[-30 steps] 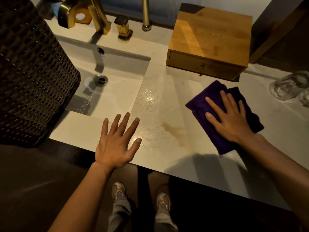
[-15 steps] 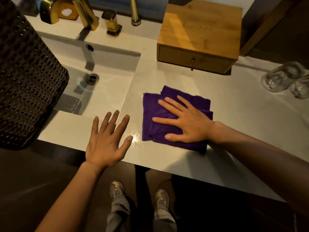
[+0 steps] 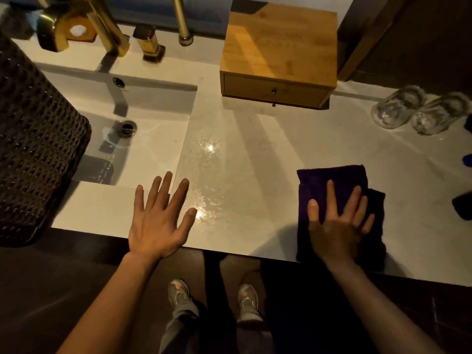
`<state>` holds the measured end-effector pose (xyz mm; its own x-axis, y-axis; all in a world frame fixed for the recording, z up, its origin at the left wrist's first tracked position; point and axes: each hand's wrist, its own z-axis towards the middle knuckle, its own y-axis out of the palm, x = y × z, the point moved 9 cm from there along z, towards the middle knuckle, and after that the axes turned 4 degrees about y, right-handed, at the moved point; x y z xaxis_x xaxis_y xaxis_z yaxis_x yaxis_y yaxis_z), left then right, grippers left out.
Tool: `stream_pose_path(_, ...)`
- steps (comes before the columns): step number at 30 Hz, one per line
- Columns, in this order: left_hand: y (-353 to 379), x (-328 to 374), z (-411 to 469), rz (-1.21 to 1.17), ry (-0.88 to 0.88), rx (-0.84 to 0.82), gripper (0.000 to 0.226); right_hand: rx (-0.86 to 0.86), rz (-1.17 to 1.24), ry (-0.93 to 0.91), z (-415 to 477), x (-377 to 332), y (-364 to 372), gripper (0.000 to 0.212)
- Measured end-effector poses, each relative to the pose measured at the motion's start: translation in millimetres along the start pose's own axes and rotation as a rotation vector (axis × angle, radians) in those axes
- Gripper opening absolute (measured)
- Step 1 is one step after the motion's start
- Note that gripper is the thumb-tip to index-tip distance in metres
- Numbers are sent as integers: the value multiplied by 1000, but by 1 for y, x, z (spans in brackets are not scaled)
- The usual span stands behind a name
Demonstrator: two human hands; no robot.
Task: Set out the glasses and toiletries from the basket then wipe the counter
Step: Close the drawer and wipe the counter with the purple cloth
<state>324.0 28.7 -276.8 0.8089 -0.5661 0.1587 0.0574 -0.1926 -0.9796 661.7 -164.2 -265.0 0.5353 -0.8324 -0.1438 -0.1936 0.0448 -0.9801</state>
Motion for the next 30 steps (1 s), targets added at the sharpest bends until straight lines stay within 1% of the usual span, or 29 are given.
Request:
stream_pose_path(4, -2, 0, 0, -14, -6, 0, 69, -7, 30, 40, -36, -71, 20, 70)
stream_pose_path(7, -1, -2, 0, -16, -7, -4, 71, 44, 74, 17, -23, -135, 22, 66)
stream_pose_path(9, 1, -5, 0, -18, -3, 2, 73, -45, 43, -6, 1, -176, 33, 71)
stream_pose_path(10, 1, -4, 0, -15, 2, 11, 74, -82, 30, -51, 16, -196, 38, 72)
stream_pose_path(12, 1, -6, 0, -9, 9, 44, 77, -109, -4, -240, 39, -246, 41, 73)
stream_pose_path(14, 0, -7, -1, -3, 13, 84, 81, -132, -86, -502, 45, -287, 45, 71)
stream_pose_path(16, -3, -7, -1, 4, 26, 113, 87, -147, -162, -781, 27, -307, 51, 69)
stream_pose_path(17, -5, -7, -1, 0, 33, 122, 90, -153, -187, -924, 11, -308, 54, 68)
stream_pose_path(19, -6, -5, -1, -13, 50, 119, 94, -168, -209, -1170, -29, -281, 57, 67)
stream_pose_path(21, -5, -4, 0, -2, 52, 78, 97, -172, -199, -1308, -59, -221, 52, 67)
stream_pose_path(22, -3, -4, 0, 16, 53, 47, 98, -168, -185, -1310, -64, -182, 45, 68)
stream_pose_path(23, -1, -4, 0, 31, 52, 22, 99, -154, -175, -1265, -58, -140, 36, 67)
stream_pose_path(24, 0, -4, 0, 39, 53, 7, 99, -140, -175, -1179, -43, -98, 25, 67)
stream_pose_path(25, 0, -4, 0, 41, 55, 2, 99, -139, -185, -1051, -22, -60, 15, 65)
stream_pose_path(27, -2, -1, -1, 39, 69, 18, 98, -137, -216, -705, 27, -4, -4, 66)
stream_pose_path(28, -5, 1, -1, 31, 77, 31, 97, -130, -211, -536, 49, 9, -8, 68)
stream_pose_path(30, -9, 4, -2, 5, 85, 45, 97, -115, -162, -287, 79, -4, -10, 74)
